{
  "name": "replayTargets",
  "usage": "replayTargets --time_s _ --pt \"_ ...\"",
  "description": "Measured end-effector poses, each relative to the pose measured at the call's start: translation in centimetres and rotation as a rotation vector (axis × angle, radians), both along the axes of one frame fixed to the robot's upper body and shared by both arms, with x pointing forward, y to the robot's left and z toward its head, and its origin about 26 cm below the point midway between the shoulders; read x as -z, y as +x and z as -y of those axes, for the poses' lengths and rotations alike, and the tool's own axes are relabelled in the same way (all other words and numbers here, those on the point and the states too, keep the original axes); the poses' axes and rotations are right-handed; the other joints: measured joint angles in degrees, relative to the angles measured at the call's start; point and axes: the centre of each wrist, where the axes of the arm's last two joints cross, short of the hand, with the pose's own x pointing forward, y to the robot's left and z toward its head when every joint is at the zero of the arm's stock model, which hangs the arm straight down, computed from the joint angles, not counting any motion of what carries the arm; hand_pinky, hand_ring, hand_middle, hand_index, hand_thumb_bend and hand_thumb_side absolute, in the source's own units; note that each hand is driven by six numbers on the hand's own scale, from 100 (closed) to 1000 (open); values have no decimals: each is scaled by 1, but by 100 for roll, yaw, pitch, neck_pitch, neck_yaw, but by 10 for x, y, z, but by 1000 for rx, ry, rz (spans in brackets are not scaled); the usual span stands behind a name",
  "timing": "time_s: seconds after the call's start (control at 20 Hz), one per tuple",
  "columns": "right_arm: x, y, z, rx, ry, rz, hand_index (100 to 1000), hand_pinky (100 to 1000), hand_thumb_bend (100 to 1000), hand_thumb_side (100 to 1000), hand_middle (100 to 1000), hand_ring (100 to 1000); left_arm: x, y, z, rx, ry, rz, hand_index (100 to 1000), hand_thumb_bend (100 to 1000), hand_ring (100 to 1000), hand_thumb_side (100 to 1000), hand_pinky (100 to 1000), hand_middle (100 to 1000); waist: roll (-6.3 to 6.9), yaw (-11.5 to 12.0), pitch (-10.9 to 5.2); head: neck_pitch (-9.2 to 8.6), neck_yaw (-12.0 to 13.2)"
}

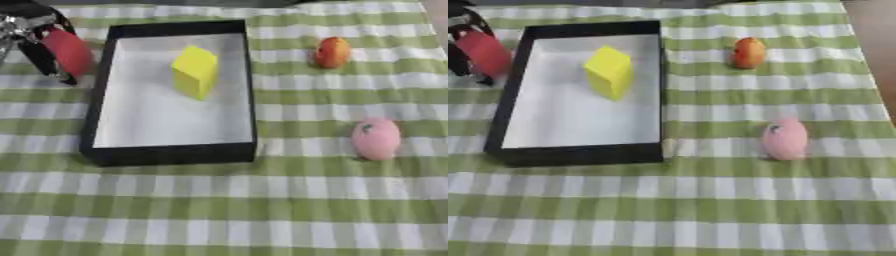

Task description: Pick up objects on the table and place them in the box.

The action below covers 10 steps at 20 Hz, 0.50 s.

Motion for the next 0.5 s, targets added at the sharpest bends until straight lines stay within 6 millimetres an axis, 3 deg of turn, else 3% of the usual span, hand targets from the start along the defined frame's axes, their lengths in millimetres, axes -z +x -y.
replayTargets --time_s 0.5 --pt "2 0 1 1 3 -5 880 762 100 855 724 679 1 1 -2 -42 -35 38 725 616 606 100 576 695 0 11 4 6 -18"
